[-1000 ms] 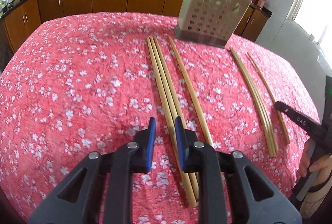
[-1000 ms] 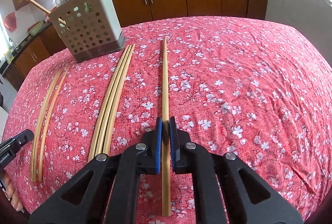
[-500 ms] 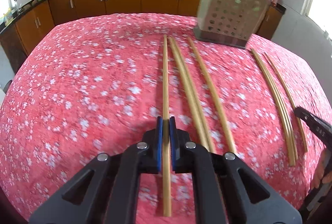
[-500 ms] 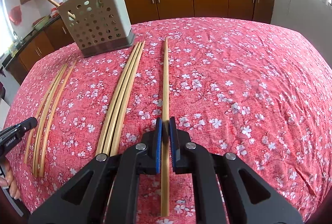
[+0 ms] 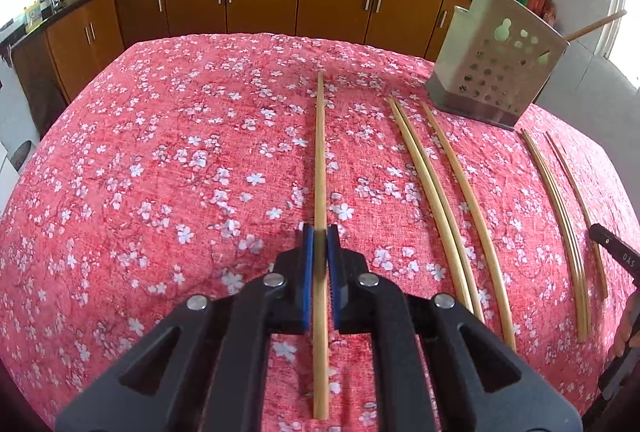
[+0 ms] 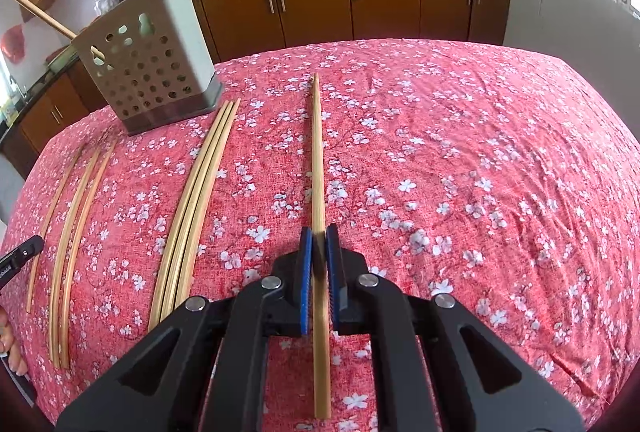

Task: Organize utensils
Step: 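Grasp another chopstick with the right tool while the left tool grasps one too, then lift both held chopsticks and carry them over the metal holder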

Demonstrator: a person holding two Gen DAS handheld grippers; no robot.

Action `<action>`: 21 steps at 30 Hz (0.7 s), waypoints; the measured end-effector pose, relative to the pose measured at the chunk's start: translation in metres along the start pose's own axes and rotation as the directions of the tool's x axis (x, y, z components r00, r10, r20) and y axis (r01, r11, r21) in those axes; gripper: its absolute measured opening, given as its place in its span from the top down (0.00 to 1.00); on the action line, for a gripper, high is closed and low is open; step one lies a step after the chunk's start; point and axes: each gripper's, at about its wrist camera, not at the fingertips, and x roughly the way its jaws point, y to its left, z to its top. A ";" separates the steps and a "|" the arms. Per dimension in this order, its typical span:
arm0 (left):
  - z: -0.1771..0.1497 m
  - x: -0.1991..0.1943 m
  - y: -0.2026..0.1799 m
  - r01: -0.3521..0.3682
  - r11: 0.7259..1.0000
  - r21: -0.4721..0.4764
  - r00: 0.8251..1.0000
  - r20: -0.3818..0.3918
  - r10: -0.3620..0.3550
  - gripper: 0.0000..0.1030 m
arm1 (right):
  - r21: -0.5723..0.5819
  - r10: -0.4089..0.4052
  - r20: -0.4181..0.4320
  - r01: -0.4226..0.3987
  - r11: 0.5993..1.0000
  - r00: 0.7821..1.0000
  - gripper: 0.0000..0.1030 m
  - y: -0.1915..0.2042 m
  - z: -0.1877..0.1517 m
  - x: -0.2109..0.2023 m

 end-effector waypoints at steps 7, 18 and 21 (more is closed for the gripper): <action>-0.001 -0.002 0.002 0.008 1.000 -0.009 1.000 0.001 -0.008 0.91 | -0.001 0.000 0.000 0.000 1.000 1.000 0.92 0.001 -0.001 0.000; -0.001 -0.005 0.003 0.014 1.000 -0.015 1.000 -0.005 -0.014 0.91 | 0.007 0.006 0.000 -0.006 1.000 1.000 0.91 0.001 -0.001 0.000; -0.002 -0.007 0.003 0.016 1.000 -0.019 1.000 -0.005 -0.016 0.91 | 0.007 0.005 0.000 -0.005 1.000 1.000 0.92 0.001 -0.001 0.000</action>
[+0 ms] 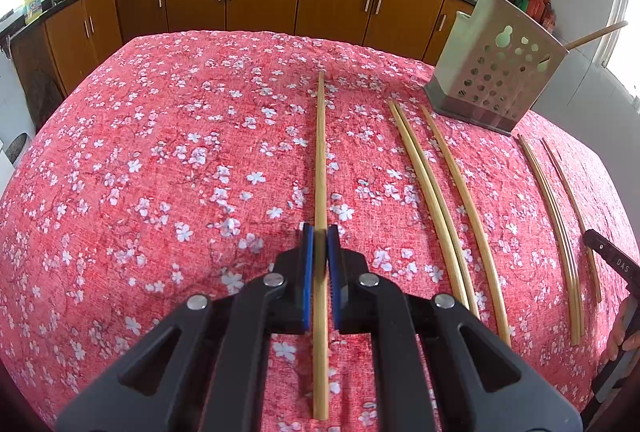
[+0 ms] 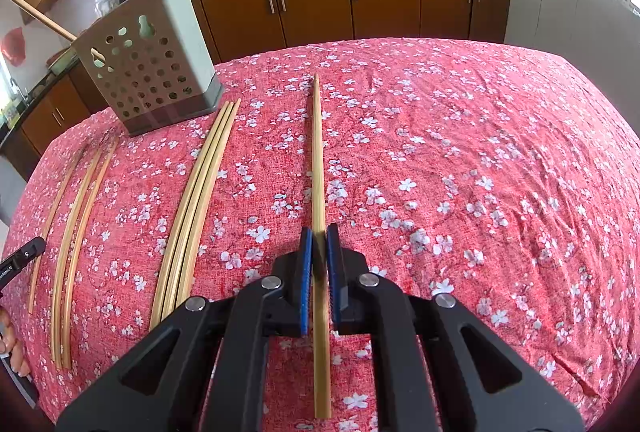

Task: Organize utensils
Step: 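Lift both held chopsticks and carry them over the metal holder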

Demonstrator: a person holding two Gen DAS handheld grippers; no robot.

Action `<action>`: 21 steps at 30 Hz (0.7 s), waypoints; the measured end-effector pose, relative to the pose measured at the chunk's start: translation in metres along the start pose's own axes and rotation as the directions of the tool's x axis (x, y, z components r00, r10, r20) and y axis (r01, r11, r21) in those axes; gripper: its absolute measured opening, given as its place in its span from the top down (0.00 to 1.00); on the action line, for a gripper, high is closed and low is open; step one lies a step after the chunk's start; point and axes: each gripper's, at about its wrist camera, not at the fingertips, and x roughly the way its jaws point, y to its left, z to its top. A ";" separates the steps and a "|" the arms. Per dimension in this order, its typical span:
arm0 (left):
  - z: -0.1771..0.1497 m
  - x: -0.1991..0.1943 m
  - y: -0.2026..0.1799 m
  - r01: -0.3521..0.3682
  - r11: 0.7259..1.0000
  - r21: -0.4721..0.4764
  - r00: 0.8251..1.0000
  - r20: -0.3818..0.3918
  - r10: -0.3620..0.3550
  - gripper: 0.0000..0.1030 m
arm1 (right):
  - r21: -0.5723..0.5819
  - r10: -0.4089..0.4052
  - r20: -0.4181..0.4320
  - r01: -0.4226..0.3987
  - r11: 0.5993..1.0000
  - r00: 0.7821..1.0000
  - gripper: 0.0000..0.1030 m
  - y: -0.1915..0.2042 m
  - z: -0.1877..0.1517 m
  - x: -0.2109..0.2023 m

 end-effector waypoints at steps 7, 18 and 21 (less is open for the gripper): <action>0.002 0.001 0.000 0.002 1.000 -0.003 1.000 -0.001 -0.002 0.91 | 0.000 0.001 0.000 -0.001 1.000 1.000 0.91 0.000 0.000 0.000; -0.002 -0.003 -0.009 -0.040 0.997 0.062 0.999 -0.010 0.040 0.90 | -0.007 -0.008 -0.001 0.008 1.000 1.000 0.91 0.003 -0.009 -0.008; -0.008 -0.006 -0.010 -0.046 0.997 0.067 0.999 -0.006 0.047 0.90 | 0.002 0.000 -0.001 0.000 1.000 1.000 0.91 0.002 -0.011 -0.010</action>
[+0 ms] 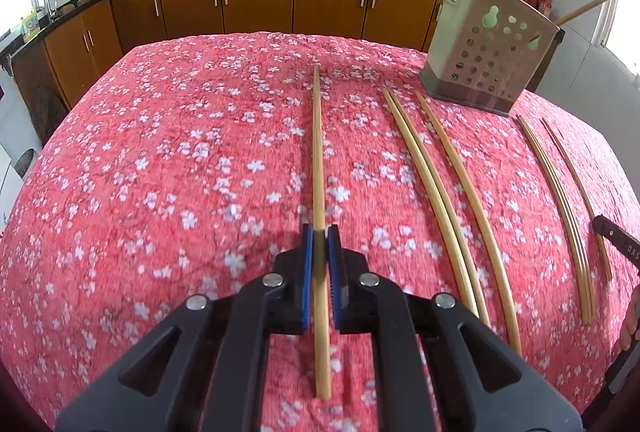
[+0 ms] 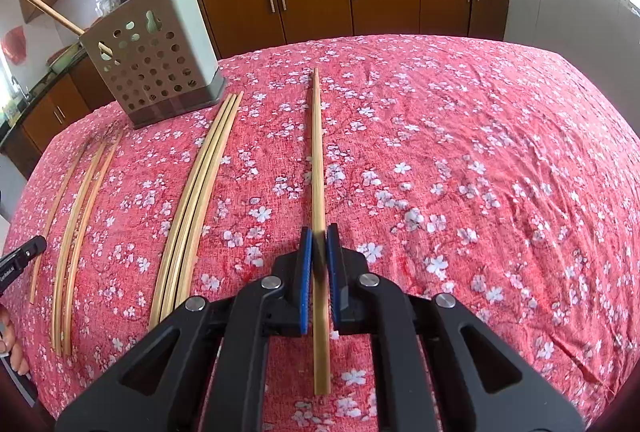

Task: Organize utensils
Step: 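Lift both held chopsticks and carry them over the metal holder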

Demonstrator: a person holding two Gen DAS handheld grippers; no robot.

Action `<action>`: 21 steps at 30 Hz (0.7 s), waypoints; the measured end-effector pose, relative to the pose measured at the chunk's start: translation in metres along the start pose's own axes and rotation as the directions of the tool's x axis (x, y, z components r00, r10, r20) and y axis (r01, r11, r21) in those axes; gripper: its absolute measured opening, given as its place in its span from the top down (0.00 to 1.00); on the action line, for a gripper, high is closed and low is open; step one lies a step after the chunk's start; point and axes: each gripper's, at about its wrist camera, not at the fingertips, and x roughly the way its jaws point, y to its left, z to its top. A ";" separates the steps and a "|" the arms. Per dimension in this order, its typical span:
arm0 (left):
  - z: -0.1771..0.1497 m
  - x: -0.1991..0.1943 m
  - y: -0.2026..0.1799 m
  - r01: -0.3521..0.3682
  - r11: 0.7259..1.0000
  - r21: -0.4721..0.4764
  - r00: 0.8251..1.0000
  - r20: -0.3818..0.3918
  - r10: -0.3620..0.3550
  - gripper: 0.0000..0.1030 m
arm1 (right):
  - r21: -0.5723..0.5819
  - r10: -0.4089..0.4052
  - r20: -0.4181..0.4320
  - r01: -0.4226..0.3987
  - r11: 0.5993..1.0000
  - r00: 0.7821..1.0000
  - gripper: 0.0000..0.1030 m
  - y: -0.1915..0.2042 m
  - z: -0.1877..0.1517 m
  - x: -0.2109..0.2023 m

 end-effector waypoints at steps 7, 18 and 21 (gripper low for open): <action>-0.004 -0.003 0.000 -0.007 1.000 0.002 1.000 0.000 0.007 0.92 | 0.007 0.008 0.001 -0.008 1.000 1.000 0.92 -0.001 0.001 -0.002; 0.014 -0.035 0.000 0.010 1.000 0.008 0.996 0.089 -0.011 0.92 | -0.003 0.031 0.124 -0.031 1.000 0.992 0.92 -0.002 0.020 -0.045; 0.020 -0.046 -0.004 0.016 1.000 0.010 0.992 0.123 -0.017 0.92 | 0.004 0.038 0.145 -0.039 0.999 0.989 0.92 -0.002 0.023 -0.053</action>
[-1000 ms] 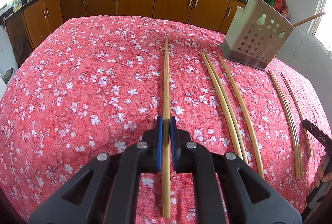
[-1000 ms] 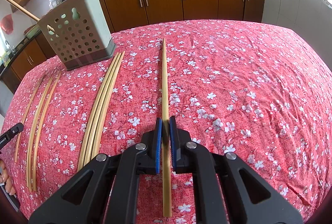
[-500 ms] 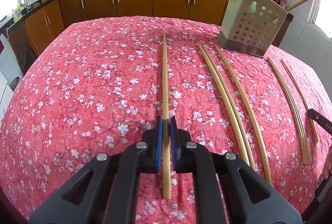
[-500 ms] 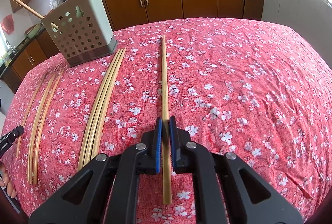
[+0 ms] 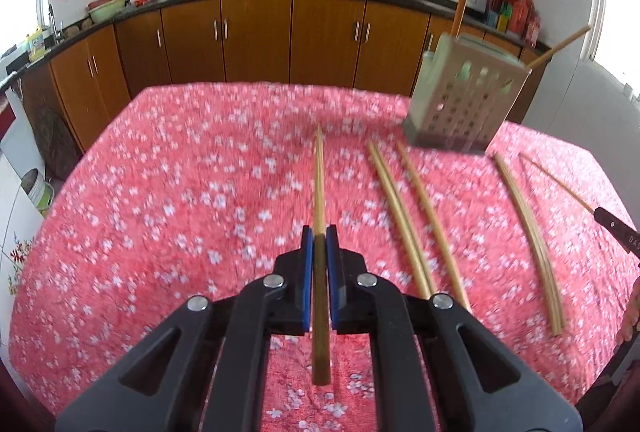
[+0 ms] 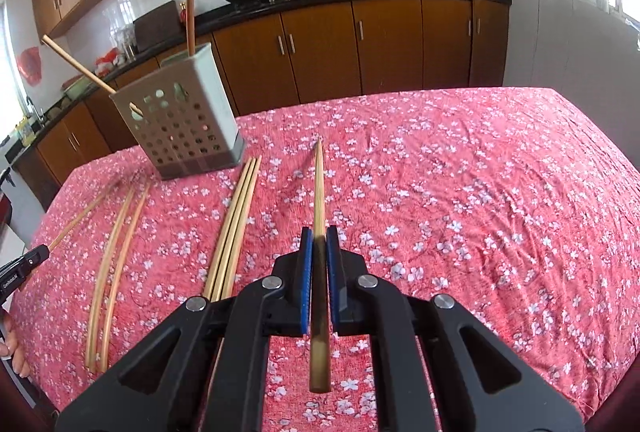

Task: Organize utensils
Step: 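Lift both held chopsticks and carry them over the metal holder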

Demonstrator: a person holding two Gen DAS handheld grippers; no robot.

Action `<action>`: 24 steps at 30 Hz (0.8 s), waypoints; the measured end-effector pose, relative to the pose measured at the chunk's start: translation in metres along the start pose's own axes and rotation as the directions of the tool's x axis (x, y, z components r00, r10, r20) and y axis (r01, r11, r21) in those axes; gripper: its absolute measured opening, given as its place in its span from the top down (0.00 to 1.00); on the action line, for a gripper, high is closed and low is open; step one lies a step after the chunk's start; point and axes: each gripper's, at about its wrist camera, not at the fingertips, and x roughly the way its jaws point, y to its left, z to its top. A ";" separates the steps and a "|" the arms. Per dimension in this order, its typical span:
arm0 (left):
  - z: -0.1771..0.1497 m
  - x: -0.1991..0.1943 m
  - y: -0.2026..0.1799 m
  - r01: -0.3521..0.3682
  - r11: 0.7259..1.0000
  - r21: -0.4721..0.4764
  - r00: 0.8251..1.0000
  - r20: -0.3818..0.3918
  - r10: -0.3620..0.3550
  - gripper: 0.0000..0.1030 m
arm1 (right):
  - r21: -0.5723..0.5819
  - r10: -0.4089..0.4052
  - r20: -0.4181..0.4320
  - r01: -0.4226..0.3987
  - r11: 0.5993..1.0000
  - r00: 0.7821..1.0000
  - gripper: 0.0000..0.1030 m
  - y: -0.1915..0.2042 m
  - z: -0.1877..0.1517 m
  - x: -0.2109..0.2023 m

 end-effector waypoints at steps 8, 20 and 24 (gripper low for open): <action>0.031 -0.037 -0.003 0.023 1.000 -0.003 0.992 0.120 -0.023 0.92 | 0.030 0.035 0.080 -0.037 0.999 0.996 0.92 0.002 0.020 -0.020; 0.082 -0.078 -0.008 0.024 1.000 -0.004 0.963 0.268 -0.022 0.93 | 0.010 0.072 0.267 -0.078 0.997 0.961 0.92 0.016 0.068 -0.062; 0.083 -0.079 -0.009 0.028 1.000 0.001 0.962 0.272 -0.027 0.93 | 0.004 0.077 0.275 -0.081 0.997 0.958 0.92 0.018 0.073 -0.062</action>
